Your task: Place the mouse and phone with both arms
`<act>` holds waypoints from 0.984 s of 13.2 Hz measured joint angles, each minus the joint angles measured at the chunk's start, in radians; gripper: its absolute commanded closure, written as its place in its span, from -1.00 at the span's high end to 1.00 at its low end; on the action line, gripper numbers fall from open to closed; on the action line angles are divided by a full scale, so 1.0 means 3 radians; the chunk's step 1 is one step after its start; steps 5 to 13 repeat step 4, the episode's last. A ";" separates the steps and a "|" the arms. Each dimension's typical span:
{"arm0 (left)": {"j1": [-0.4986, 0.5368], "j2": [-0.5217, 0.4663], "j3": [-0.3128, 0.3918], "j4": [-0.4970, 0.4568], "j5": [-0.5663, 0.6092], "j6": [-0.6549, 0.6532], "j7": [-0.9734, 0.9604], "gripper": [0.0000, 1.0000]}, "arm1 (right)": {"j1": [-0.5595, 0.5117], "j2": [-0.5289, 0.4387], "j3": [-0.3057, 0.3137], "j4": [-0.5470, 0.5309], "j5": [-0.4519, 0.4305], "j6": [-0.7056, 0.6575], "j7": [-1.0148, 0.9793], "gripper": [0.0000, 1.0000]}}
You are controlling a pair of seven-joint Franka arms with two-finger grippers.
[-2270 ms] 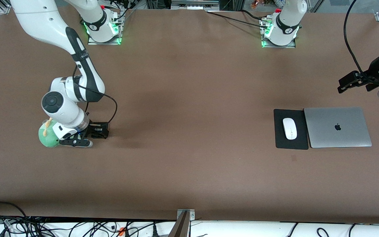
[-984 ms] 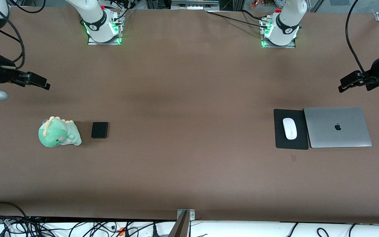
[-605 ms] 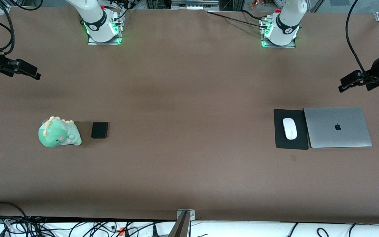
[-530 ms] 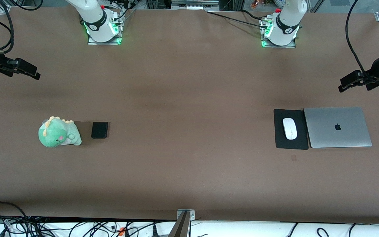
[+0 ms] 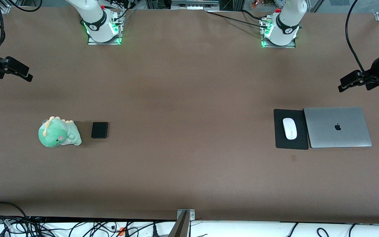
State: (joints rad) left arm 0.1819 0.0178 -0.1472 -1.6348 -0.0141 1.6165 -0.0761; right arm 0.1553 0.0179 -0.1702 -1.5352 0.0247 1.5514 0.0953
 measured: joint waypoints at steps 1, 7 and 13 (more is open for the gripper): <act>0.0000 0.0000 0.0000 0.0000 0.0000 0.0000 0.0000 1.00 | 0.0000 0.0013 0.0000 0.0016 0.0000 0.0000 0.0000 1.00; 0.0000 0.0000 0.0000 0.0000 0.0000 -0.0001 -0.0002 1.00 | 0.0000 0.0035 0.0000 0.0030 0.0000 0.0019 0.0000 1.00; 0.0000 0.0000 0.0000 0.0000 0.0000 -0.0001 -0.0002 1.00 | 0.0000 0.0035 0.0000 0.0030 0.0000 0.0019 0.0000 1.00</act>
